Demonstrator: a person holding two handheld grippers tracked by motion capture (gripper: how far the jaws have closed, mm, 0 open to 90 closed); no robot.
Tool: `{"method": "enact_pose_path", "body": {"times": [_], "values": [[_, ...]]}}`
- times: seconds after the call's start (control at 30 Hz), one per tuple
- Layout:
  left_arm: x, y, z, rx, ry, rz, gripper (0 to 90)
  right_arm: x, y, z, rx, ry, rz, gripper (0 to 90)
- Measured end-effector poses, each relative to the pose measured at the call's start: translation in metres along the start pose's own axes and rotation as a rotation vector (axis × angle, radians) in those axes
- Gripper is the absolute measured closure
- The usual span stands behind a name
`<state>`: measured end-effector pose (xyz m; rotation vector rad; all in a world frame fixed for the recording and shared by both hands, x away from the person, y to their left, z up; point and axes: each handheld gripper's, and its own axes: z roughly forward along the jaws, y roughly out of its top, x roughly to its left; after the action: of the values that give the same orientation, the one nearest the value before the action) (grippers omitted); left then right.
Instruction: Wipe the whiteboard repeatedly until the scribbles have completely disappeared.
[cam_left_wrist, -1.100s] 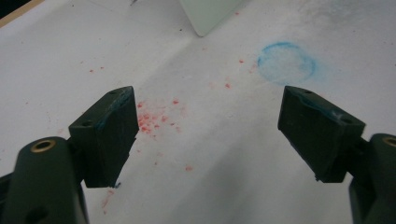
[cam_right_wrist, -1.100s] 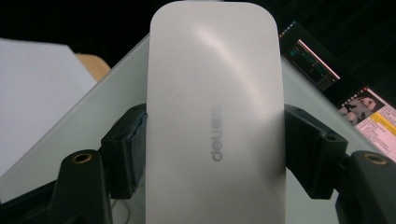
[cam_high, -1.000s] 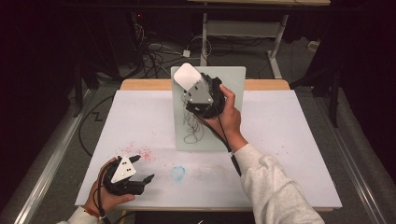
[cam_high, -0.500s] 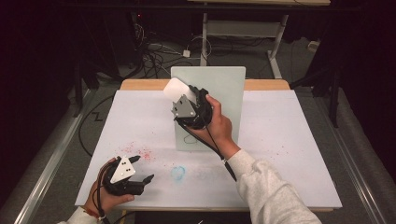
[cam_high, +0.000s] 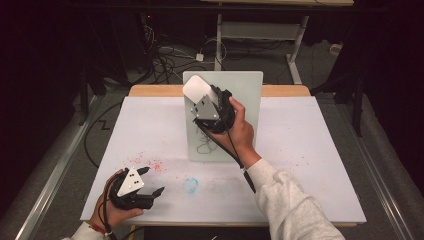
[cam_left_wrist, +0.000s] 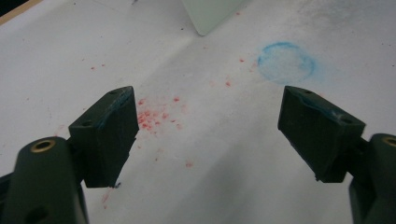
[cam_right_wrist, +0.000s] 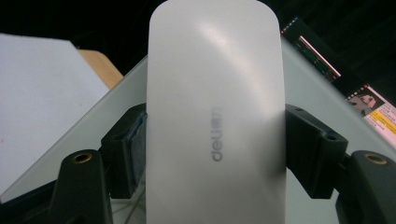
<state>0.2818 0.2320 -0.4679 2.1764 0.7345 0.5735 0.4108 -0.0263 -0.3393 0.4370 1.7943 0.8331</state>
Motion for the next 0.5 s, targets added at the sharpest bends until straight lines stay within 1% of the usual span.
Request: {"method": "enact_pose_path", "body": {"times": [0.07, 0.1, 0.17, 0.23, 0.3, 0.33, 0.37, 0.43, 0.5], "values": [[0.000, 0.000, 0.000, 0.001, 0.000, 0.001, 19.5, 0.010, -0.007, -0.002, 0.012, 0.008, -0.034, 30.8], [0.000, 0.000, 0.000, 0.002, 0.000, 0.002, 19.5, 0.014, -0.011, -0.003, 0.015, 0.008, -0.041, 30.7], [-0.001, 0.001, 0.000, 0.003, 0.002, 0.004, 19.5, 0.021, -0.018, -0.005, 0.024, 0.020, -0.047, 30.8], [-0.001, 0.001, 0.001, 0.003, -0.001, 0.003, 19.5, 0.029, -0.026, -0.008, 0.032, 0.043, -0.044, 30.8], [-0.001, 0.001, 0.002, 0.006, 0.000, 0.005, 19.5, 0.037, -0.033, -0.010, 0.040, 0.055, -0.070, 30.8], [-0.001, 0.002, 0.002, 0.005, -0.001, 0.004, 19.5, 0.041, -0.037, -0.011, 0.041, 0.060, -0.076, 30.8], [-0.001, 0.002, 0.002, 0.004, -0.001, 0.004, 19.5, 0.044, -0.041, -0.012, 0.045, 0.065, -0.072, 30.8], [-0.001, 0.002, 0.003, 0.006, -0.002, 0.006, 19.5, 0.047, -0.046, -0.014, 0.048, 0.072, -0.081, 30.8], [-0.001, 0.002, 0.003, 0.007, -0.003, 0.007, 19.5, 0.047, -0.047, -0.014, 0.047, 0.076, -0.075, 30.8]]}}
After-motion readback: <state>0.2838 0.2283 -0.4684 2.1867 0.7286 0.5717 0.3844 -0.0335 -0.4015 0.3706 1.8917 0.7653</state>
